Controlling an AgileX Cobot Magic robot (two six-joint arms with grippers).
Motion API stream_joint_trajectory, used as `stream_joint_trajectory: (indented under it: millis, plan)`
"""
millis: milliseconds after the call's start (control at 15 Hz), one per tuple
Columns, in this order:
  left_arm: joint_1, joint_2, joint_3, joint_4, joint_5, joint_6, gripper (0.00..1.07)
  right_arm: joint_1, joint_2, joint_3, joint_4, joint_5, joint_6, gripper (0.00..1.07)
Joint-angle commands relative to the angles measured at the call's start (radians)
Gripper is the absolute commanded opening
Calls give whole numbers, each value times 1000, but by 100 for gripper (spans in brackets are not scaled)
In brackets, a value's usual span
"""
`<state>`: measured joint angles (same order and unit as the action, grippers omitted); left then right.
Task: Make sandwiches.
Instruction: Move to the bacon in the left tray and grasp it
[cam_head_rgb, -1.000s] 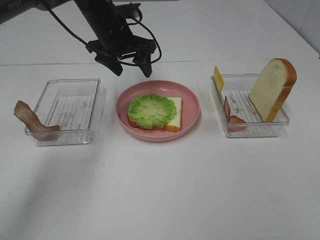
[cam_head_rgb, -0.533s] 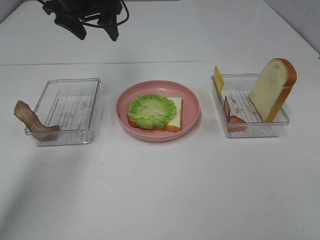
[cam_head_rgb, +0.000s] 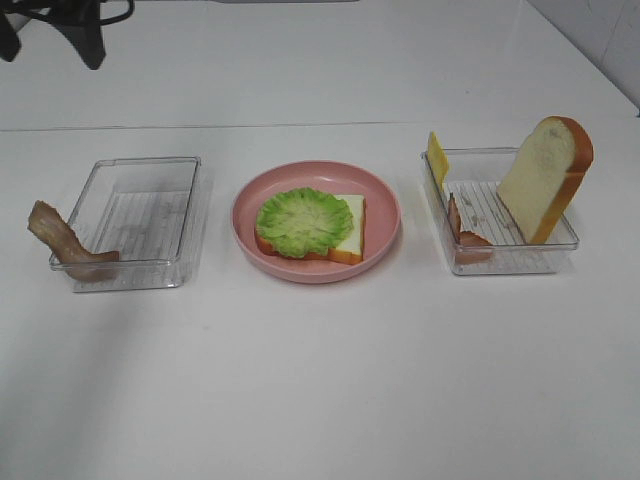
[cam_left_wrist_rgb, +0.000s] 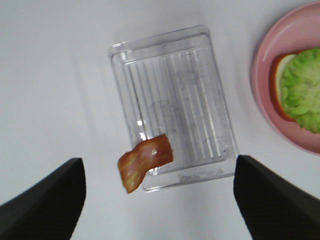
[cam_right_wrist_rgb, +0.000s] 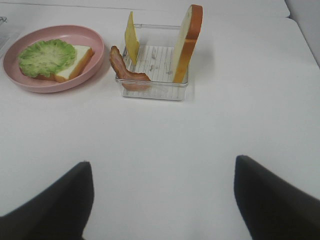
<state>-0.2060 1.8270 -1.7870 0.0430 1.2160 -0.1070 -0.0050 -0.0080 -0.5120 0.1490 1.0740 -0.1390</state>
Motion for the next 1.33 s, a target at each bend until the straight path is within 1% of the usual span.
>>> stream_joint_trajectory:
  millis: [67,200,333,400,467,600,733,867,933,1000,1067,1200,1333]
  plan:
    - [1,-96,118,43,73,-36,75,-6,-12,4,-5,-12,0,74]
    - [1,-151,222,40,72,-31,72,-6,-12,4,-5,-12,0,74]
    - [1,-162,289,40,71,-39,72,-6,-12,4,-5,-12,0,74]
    - [1,-162,330,40,71,-56,72,-6,-12,4,-5,-12,0,74]
    - [12,-161,418,42,3,-84,72,-6,-12,4,-5,-12,0,74]
    - [43,-154,463,40,-66,-116,72,-6,-12,4,-5,-12,0,74]
    - [91,-129,488,2,-134,-136,72,-6,-12,4,-5,-12,0,74]
    - [117,-84,488,-32,-169,-135,72,-6,-12,4,-5,-12,0,74]
    - [117,-71,488,-32,-181,-135,72,-6,-12,4,-5,-12,0,74]
    - [117,-19,488,-60,-237,-135,72,-6,-12,4,-5,-12,0,74]
    - [117,6,488,-68,-257,-135,72,-6,-12,4,-5,-12,0,74]
    - [117,48,484,-70,-290,-136,72,-6,-12,4,-5,-12,0,74]
    - [117,96,483,-78,-361,-136,65,-6,-12,4,-5,-12,0,74]
